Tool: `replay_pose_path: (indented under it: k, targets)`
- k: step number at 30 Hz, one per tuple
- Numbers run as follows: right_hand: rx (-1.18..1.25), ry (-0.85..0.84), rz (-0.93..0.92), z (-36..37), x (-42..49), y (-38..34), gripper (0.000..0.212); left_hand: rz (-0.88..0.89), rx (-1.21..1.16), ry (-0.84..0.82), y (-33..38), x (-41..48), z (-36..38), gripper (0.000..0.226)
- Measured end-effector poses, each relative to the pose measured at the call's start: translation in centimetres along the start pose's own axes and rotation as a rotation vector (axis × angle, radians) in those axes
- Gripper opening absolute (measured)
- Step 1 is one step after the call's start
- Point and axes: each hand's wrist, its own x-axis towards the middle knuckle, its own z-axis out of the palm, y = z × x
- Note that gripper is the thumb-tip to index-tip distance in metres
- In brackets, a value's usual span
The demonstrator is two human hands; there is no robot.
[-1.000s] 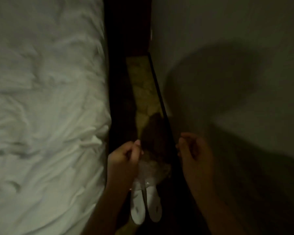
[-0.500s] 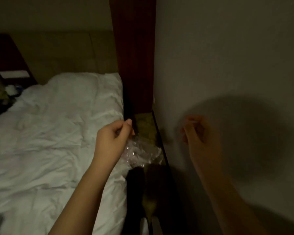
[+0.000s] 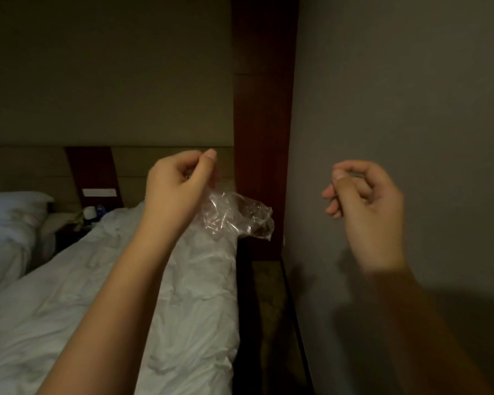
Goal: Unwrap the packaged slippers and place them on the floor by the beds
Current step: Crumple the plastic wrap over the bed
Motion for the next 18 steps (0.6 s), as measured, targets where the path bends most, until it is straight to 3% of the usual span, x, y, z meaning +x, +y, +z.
replay_pose_path:
  k: [11,18]
  targets:
    - [0.136,-0.104,-0.038,3.6,-0.4,-2.4,0.01,-0.014,0.182,0.106,2.3,-1.6,-6.0,0.04]
    - [0.274,-0.372,-0.021,10.6,-3.1,-2.3,0.013,-0.122,0.301,0.283,1.3,-5.1,-13.4,0.04]
